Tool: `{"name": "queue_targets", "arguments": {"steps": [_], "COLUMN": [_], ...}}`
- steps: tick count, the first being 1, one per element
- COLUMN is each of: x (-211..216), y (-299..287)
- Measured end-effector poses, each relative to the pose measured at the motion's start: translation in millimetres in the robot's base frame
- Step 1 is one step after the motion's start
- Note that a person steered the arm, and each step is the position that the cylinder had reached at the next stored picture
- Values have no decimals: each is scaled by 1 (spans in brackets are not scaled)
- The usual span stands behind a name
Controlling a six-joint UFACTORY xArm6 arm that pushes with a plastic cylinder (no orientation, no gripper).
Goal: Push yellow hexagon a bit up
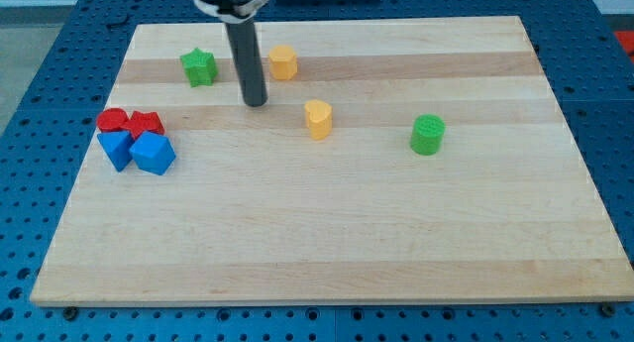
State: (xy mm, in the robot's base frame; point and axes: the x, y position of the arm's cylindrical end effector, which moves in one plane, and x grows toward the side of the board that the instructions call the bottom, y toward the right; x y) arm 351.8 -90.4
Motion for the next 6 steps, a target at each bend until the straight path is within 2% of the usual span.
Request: {"name": "queue_targets", "arguments": {"steps": [2, 3, 6], "x": [-48, -57, -49], "y": [34, 47, 15]}}
